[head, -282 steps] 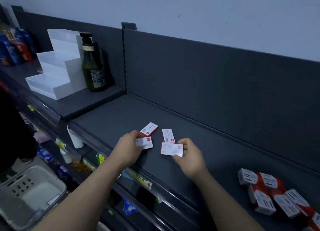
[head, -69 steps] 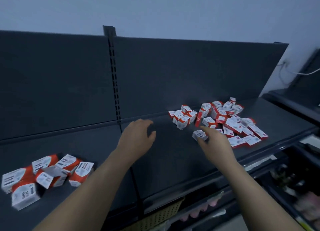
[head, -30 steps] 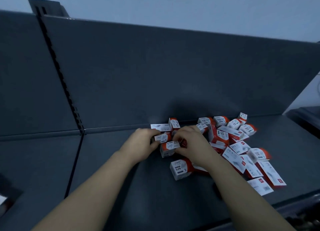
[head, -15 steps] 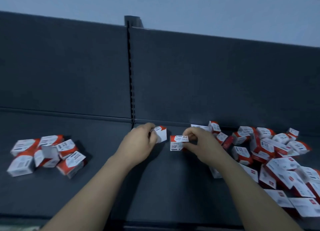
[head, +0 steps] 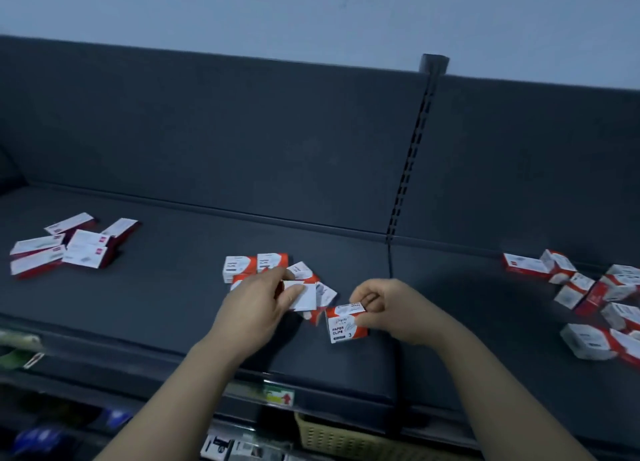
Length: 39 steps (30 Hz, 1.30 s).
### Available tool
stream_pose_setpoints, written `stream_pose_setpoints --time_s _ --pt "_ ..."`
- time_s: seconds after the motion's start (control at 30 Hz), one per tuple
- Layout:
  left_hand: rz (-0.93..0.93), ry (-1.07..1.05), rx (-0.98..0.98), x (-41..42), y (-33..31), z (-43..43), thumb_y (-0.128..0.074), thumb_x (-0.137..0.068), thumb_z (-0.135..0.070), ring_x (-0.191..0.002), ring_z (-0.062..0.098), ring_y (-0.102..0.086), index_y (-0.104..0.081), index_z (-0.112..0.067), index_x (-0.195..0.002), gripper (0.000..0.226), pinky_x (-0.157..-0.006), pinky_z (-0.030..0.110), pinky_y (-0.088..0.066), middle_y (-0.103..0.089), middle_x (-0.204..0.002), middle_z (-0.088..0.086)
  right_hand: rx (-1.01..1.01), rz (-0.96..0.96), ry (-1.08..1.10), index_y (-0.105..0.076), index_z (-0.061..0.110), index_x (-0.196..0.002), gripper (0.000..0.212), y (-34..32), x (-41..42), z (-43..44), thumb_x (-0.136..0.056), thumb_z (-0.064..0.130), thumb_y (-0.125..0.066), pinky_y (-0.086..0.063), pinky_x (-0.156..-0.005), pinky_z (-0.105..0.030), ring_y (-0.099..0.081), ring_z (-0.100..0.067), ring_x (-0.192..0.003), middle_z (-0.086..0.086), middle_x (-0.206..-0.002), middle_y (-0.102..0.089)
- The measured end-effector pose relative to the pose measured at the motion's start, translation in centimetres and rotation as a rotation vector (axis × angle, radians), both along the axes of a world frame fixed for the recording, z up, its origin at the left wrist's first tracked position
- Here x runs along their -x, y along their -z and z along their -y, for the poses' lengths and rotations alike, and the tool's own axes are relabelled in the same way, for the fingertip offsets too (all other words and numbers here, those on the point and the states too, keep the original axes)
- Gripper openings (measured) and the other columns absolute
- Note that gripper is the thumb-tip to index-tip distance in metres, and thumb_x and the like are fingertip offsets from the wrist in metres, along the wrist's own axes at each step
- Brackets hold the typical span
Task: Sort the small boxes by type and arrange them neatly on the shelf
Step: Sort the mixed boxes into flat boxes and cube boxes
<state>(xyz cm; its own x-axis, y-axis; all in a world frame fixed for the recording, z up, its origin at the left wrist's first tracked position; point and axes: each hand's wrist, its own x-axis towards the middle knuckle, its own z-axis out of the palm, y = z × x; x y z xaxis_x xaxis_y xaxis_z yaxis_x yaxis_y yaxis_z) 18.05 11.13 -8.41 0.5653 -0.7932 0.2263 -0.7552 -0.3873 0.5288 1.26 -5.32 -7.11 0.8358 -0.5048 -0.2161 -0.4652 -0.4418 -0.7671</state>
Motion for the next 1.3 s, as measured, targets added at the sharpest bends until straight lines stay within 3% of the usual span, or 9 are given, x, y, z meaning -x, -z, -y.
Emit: stream_pose_setpoints --time_s 0.17,0.3,0.47,0.6,0.67,0.77,1.07,1.3 --pt "-0.063 0.008 -0.050 -3.2 1.0 -2.7 -0.056 -0.088 -0.050 -0.086 0.013 -0.053 -0.056 -0.027 -0.114 0.034 -0.067 0.027 -0.040 -0.058 -0.091 -0.010 0.063 0.039 0.080 -0.064 0.027 -0.098 0.020 1.8 -2.7 -3.2 -0.083 0.018 -0.072 -0.051 -0.078 -0.018 -0.063 -0.005 -0.092 0.008 -0.100 -0.066" --pt "-0.074 -0.009 -0.059 -5.3 1.9 -3.2 -0.059 -0.090 -0.040 -0.114 0.020 -0.047 -0.053 -0.024 -0.129 0.043 -0.091 0.031 -0.044 -0.046 -0.122 -0.001 0.083 0.127 0.194 -0.061 0.027 -0.098 0.019 2.6 -4.7 -5.1 -0.085 0.017 -0.069 -0.050 -0.073 -0.016 -0.065 -0.006 -0.090 0.009 -0.100 -0.066" --pt "0.003 -0.035 -0.040 -6.1 1.4 -2.7 -0.054 -0.092 -0.039 -0.109 0.023 -0.048 -0.054 -0.024 -0.127 0.038 -0.080 0.032 -0.046 -0.048 -0.115 0.002 0.244 0.149 0.248 -0.058 0.029 -0.114 0.034 2.7 -6.5 -6.7 -0.084 0.020 -0.071 -0.040 -0.077 -0.009 -0.056 0.004 -0.094 0.012 -0.111 -0.056" --pt "0.126 -0.005 0.006 -5.4 0.1 -2.1 -0.053 -0.092 -0.040 -0.108 0.025 -0.049 -0.059 -0.020 -0.123 0.037 -0.082 0.034 -0.044 -0.056 -0.117 0.004 0.302 0.143 0.259 -0.053 0.032 -0.123 0.047 1.9 -5.3 -7.0 -0.081 0.033 -0.074 -0.041 -0.093 -0.021 -0.051 -0.002 -0.109 0.014 -0.120 -0.053" --pt "0.164 0.040 0.054 -4.4 -0.8 -1.3 -0.056 -0.091 -0.037 -0.104 0.027 -0.051 -0.061 -0.019 -0.121 0.035 -0.084 0.035 -0.043 -0.060 -0.115 0.004 0.343 0.125 0.302 -0.050 0.026 -0.132 0.055 1.4 -3.7 -6.6 -0.082 0.038 -0.071 -0.040 -0.102 -0.025 -0.048 -0.006 -0.119 0.011 -0.131 -0.051" --pt "0.185 0.117 0.125 -2.3 -1.9 0.7 -0.060 -0.089 -0.031 -0.099 0.029 -0.054 -0.065 -0.016 -0.114 0.030 -0.086 0.037 -0.042 -0.064 -0.111 0.005 0.421 0.100 0.363 -0.045 0.021 -0.139 0.056 0.7 -0.6 -5.8 -0.089 0.038 -0.063 -0.035 -0.104 -0.021 -0.046 -0.009 -0.126 0.007 -0.139 -0.048" --pt "0.172 0.393 0.117 7.1 -3.1 7.8 -0.050 -0.093 -0.038 -0.113 0.023 -0.050 -0.055 -0.019 -0.128 0.040 -0.096 0.034 -0.041 -0.059 -0.124 -0.002 0.518 -0.011 0.635 -0.048 0.015 -0.137 0.048 -0.2 12.1 -1.9 -0.093 0.031 -0.059 -0.030 -0.102 -0.018 -0.046 -0.013 -0.127 0.000 -0.140 -0.050" --pt "0.149 0.540 0.099 16.5 -3.1 14.6 -0.047 -0.094 -0.040 -0.115 0.019 -0.049 -0.052 -0.020 -0.131 0.042 -0.099 0.036 -0.042 -0.057 -0.128 -0.003 0.557 -0.127 0.756 -0.050 0.017 -0.135 0.044 -0.5 22.9 3.1 -0.093 0.025 -0.059 -0.036 -0.101 -0.026 -0.050 -0.018 -0.124 -0.002 -0.137 -0.054"
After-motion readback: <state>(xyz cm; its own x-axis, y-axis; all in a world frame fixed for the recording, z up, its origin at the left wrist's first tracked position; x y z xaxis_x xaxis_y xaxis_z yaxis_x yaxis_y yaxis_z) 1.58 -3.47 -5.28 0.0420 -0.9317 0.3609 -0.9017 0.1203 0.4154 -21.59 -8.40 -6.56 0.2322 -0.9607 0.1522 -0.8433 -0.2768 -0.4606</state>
